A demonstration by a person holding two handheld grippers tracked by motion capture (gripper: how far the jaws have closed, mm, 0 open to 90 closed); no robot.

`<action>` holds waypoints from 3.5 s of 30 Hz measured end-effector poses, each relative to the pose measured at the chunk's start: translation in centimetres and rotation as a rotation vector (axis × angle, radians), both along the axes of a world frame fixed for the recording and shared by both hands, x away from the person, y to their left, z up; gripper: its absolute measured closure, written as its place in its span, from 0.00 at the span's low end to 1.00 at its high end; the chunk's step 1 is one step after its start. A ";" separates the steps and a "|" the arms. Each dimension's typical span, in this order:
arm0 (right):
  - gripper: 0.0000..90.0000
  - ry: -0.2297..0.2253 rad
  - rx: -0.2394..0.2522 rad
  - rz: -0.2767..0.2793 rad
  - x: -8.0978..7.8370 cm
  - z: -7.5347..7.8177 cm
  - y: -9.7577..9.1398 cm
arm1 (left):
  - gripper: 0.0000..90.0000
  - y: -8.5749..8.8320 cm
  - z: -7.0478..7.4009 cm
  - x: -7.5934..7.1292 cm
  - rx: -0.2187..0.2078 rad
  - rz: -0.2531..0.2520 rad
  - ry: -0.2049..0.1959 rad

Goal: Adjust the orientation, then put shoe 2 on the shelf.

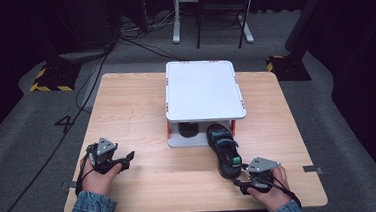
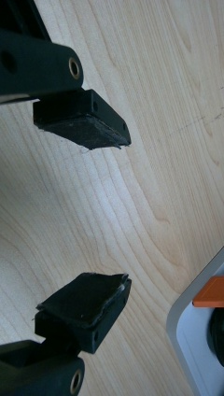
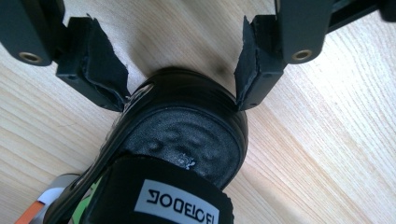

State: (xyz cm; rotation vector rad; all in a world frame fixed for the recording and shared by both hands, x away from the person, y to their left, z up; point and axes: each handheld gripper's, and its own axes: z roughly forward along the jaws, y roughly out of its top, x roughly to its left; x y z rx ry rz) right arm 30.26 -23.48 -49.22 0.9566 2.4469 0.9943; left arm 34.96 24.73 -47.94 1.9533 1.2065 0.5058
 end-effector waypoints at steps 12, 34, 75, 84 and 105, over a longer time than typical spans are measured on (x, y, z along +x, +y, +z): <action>0.33 -0.009 0.065 0.001 1.3 0.3 1.2 | 0.31 0.3 -0.1 -0.4 0.002 0.011 0.002; 0.85 0.045 0.022 0.183 -0.2 1.0 2.0 | 0.31 1.5 -0.1 -1.7 0.001 0.041 -0.002; 0.66 -0.288 -0.009 0.090 6.7 2.6 4.3 | 0.31 1.6 -0.5 -2.0 0.011 0.036 0.007; 0.26 -0.220 0.124 -0.231 9.3 0.4 4.7 | 0.31 1.5 -0.4 -2.2 0.016 0.030 0.005; 0.19 -0.200 0.138 -0.212 12.9 -0.8 7.8 | 0.31 2.2 -0.9 -3.1 0.014 0.056 0.024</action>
